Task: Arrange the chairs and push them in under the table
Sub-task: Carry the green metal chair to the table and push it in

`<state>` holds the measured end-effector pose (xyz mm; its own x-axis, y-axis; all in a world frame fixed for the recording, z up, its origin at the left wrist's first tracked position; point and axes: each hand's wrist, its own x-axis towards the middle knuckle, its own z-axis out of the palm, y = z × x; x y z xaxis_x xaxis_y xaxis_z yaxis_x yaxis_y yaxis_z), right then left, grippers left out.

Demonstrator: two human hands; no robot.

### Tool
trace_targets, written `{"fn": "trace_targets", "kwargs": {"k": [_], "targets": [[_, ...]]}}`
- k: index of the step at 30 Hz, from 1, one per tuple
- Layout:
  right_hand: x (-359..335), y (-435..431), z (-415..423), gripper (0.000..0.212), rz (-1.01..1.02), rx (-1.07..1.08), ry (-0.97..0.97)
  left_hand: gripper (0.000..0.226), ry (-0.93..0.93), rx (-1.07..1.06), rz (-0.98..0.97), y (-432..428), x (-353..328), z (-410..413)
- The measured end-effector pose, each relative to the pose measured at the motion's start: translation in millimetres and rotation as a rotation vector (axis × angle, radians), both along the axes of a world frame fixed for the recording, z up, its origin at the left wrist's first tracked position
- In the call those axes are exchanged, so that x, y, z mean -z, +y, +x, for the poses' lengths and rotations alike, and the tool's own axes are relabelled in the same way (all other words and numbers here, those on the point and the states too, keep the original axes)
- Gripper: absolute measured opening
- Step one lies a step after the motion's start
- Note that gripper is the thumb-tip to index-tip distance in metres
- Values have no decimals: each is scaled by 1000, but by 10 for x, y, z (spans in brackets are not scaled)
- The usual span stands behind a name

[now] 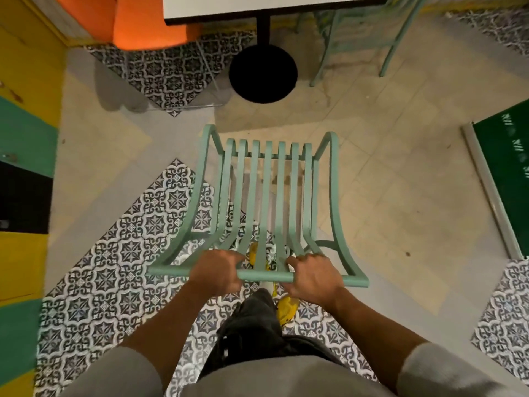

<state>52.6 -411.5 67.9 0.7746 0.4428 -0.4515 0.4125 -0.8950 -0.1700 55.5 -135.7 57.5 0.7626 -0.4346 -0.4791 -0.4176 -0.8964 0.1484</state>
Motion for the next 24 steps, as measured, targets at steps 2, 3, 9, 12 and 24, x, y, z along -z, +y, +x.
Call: {"fn": "trace_targets", "kwargs": {"k": [2,3,9,12,24], "targets": [[-6,-18,129,68,-9,3,16,42,42,-55,-3,-31,0,125],[-16,-21,179,68,-7,12,29,41,70,-87,-11,-45,2,171],[-22,-72,600,67,-24,50,50,43,113,-118,-23,-127,9,547],[-25,-100,891,65,-40,83,54,49,85,-119,-46,-168,30,826],[-59,-219,1847,63,-35,98,114,36,111,-113,-55,-301,14,1716]]}}
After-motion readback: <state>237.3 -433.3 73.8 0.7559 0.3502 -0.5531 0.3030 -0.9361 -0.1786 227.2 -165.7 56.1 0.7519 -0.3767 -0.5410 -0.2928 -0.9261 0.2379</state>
